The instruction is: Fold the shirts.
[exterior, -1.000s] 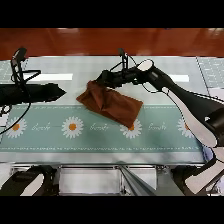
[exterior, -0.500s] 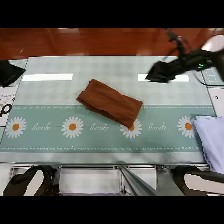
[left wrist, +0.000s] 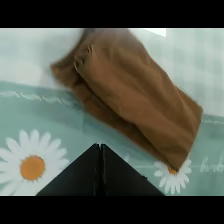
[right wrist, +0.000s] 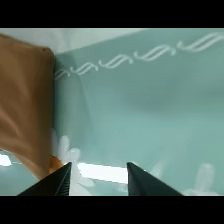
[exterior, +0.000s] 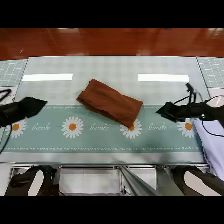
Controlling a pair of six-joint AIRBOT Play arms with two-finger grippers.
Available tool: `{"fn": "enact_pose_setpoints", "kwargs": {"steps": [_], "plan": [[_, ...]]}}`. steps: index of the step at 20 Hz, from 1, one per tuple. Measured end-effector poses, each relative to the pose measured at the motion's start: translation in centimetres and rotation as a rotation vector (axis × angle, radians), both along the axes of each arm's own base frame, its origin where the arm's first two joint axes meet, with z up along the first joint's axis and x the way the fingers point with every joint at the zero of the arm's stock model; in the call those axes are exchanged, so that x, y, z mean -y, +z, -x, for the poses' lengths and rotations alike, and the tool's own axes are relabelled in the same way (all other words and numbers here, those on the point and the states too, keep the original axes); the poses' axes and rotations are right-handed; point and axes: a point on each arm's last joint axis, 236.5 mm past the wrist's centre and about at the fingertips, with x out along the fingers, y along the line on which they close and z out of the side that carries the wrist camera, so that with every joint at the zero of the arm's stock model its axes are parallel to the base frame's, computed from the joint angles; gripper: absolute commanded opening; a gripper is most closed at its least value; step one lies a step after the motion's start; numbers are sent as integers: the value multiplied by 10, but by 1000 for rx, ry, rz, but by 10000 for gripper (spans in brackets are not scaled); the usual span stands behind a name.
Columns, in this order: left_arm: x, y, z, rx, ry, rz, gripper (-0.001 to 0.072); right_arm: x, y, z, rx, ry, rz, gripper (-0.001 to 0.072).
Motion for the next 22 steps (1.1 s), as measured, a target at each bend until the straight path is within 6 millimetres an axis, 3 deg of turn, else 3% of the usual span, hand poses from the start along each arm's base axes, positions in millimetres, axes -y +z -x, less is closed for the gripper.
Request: {"fn": "enact_pose_setpoints", "kwargs": {"steps": [3,8,9,11,14,17,20,22], "plan": [[12,-37,10,-82,-12,47,22,-43,-21,-6,-51,7,-125,417],[17,-56,14,-118,-13,70,22,-103,-35,-24,-105,75,-230,405],[17,-57,14,-118,-11,71,22,-114,-35,-28,-104,95,-238,333],[17,-57,13,-115,-8,74,22,-129,-35,-39,-82,135,-222,40],[17,-58,13,-114,-5,75,22,-159,-5,-61,2,220,-253,40],[16,-59,13,-113,-3,75,22,-182,45,-92,139,336,-227,40],[16,-58,12,-112,-2,75,22,-184,105,-123,273,429,-119,40],[16,-58,12,-112,-2,75,22,-172,140,-139,343,462,-21,40]]}}
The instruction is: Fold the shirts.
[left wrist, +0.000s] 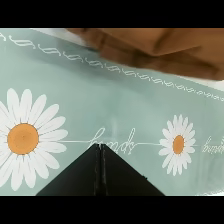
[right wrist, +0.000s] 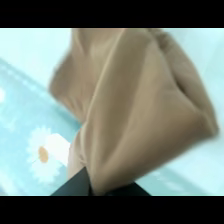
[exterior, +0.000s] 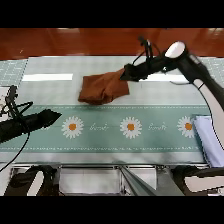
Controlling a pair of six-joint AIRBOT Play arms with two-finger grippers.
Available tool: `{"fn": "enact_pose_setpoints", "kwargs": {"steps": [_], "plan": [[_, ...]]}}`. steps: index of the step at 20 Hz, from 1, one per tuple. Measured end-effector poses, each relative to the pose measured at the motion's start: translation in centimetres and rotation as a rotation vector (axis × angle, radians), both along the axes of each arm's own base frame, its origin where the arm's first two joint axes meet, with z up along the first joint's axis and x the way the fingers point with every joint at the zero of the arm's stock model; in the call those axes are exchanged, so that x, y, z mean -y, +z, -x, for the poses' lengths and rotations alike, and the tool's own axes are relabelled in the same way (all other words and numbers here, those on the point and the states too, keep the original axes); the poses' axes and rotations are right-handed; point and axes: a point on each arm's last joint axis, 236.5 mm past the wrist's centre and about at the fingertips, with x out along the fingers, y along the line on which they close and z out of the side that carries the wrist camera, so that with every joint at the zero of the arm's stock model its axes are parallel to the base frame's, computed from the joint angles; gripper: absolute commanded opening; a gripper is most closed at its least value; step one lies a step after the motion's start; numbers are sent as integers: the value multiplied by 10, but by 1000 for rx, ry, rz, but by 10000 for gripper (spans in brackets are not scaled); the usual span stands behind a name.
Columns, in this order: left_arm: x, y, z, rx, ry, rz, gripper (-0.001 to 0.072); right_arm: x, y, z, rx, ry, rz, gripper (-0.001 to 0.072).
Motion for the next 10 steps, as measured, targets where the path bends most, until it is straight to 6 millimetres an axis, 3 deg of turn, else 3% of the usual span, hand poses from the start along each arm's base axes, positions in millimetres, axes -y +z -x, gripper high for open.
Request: {"fn": "enact_pose_setpoints", "kwargs": {"steps": [3,5,10], "plan": [[0,0,0,0,0,0,22,37,45,-22,91,-41,97,40],[0,1,0,1,1,4,22,74,72,-33,123,-99,138,40],[-5,12,-11,48,29,-3,22,194,132,-32,158,-320,194,39]]}}
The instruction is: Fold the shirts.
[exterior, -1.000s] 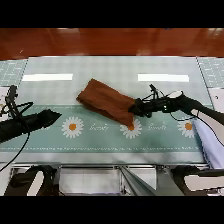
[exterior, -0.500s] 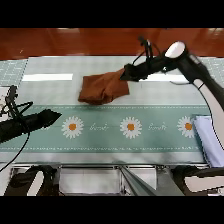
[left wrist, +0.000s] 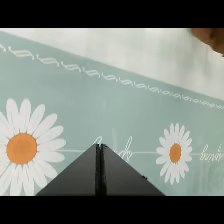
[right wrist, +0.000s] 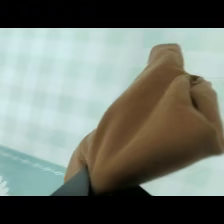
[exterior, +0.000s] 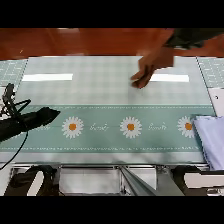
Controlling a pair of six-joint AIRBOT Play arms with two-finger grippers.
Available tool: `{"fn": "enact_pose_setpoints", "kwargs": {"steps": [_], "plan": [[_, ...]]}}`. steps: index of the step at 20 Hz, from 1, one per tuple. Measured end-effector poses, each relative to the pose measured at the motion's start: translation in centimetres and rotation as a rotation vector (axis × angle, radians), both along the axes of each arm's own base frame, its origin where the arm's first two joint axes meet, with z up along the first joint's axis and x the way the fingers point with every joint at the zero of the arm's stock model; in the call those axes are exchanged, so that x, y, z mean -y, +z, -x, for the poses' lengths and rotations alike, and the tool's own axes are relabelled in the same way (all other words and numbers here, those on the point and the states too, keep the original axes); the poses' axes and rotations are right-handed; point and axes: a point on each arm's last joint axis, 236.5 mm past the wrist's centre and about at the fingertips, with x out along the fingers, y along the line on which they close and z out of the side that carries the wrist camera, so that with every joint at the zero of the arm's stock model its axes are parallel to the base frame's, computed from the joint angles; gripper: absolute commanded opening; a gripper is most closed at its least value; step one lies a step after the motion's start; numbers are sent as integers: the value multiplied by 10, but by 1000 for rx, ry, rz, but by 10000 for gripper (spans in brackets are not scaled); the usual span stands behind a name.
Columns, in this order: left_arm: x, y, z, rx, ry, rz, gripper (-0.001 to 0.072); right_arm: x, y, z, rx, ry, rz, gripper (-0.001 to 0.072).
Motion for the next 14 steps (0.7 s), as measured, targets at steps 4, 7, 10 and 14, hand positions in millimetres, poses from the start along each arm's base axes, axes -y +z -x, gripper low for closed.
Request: {"fn": "enact_pose_setpoints", "kwargs": {"steps": [4,7,10,14], "plan": [[-5,16,-11,57,25,-10,22,98,35,27,19,-218,-3,40],[-11,33,-22,117,51,-21,22,160,48,56,8,-363,-25,40],[-19,52,-35,188,88,-32,22,205,52,91,-32,-475,-50,39],[-29,70,-49,266,129,-55,22,245,46,142,-104,-601,-64,38]]}}
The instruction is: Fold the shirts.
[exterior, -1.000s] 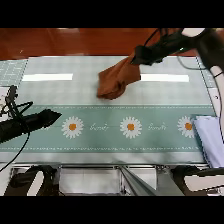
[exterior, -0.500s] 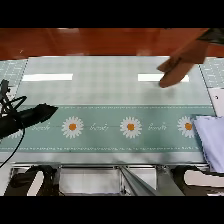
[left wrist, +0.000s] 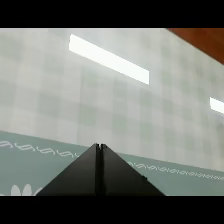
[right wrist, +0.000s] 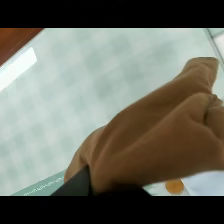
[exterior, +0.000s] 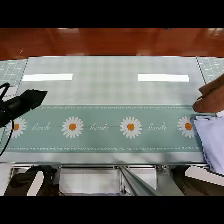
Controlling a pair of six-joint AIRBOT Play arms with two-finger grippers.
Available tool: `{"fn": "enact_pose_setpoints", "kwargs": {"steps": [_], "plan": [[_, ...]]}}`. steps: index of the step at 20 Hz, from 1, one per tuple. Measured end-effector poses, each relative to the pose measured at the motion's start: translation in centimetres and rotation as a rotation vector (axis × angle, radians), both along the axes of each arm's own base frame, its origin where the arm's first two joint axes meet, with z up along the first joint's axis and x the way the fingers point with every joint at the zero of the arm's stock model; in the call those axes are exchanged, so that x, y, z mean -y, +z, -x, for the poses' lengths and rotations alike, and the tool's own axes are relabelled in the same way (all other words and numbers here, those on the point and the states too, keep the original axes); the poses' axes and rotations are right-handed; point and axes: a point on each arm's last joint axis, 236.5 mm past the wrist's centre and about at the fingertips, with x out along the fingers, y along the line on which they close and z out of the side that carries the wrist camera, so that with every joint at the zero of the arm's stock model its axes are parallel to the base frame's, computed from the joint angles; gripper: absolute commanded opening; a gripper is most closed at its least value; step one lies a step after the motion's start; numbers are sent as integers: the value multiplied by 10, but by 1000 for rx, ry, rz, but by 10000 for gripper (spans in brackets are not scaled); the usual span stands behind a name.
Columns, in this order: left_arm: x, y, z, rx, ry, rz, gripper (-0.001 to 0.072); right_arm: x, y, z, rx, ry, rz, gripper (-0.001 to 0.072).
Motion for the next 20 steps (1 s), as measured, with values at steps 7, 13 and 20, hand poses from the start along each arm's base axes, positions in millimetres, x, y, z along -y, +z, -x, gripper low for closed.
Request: {"fn": "enact_pose_setpoints", "kwargs": {"steps": [7,13,20], "plan": [[-13,-11,-21,-1,34,-28,22,40,-59,112,-200,-308,-28,39],[-22,-53,-42,-101,57,-30,22,40,-126,234,-504,-606,-30,341],[-20,-70,-61,-114,22,-34,22,33,-153,283,-681,-717,-41,255]]}}
